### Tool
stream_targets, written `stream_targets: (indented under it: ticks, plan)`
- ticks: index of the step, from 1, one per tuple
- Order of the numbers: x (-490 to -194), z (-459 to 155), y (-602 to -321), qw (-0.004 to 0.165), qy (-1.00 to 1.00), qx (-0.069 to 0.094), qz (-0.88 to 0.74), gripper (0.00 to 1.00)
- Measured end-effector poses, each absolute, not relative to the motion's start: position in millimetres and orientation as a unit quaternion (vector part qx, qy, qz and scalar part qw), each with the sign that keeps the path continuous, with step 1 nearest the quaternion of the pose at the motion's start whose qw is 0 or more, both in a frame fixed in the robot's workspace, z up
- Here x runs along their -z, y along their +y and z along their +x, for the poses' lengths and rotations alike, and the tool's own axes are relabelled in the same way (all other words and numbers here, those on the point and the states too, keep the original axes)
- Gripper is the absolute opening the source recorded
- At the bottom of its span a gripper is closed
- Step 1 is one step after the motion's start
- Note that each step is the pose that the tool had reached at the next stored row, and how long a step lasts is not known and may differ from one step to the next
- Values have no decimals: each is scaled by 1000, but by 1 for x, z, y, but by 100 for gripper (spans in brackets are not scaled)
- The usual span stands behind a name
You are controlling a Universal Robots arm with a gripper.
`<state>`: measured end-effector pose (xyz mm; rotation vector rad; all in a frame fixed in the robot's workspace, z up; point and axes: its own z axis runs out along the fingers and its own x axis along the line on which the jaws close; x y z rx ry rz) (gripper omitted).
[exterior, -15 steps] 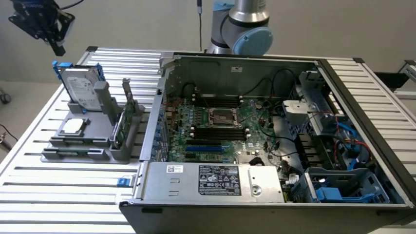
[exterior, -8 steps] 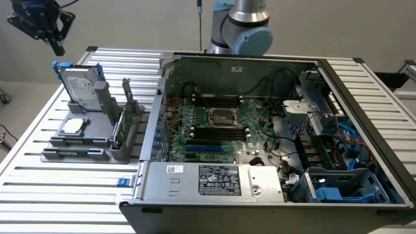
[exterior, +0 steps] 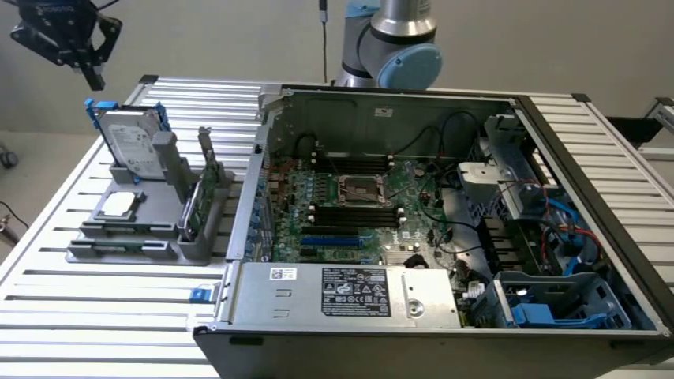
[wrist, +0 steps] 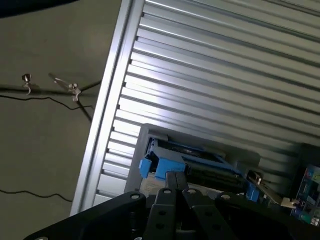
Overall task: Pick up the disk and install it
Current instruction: 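Pick up the disk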
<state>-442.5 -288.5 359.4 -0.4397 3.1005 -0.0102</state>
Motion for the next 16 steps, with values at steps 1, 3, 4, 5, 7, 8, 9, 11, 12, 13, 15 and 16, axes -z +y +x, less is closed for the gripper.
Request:
stream_targets:
  ticks: [1,3,4,5,7,8,9,11,12,13,15,16]
  plan:
    - [-359,-443,-289,5,989,3,-149,11]
    - [-359,-443,-289,5,986,3,-167,11]
    - [-359,-443,-289,5,984,3,-176,11]
    - [-359,-443,-289,5,983,3,-185,11]
    - [-359,-443,-289,5,979,3,-203,11]
    - [-359,-443,-289,5,977,3,-212,11]
    - [-359,-443,-289,5,975,3,-221,11]
    - [-359,-443,-289,5,971,3,-238,11]
    - [-359,-443,-289,5,969,3,-248,11]
    - [-359,-443,-289,5,967,3,-256,11]
    - [-359,-443,-289,5,962,2,-274,11]
    - [-359,-443,-289,5,959,2,-282,11]
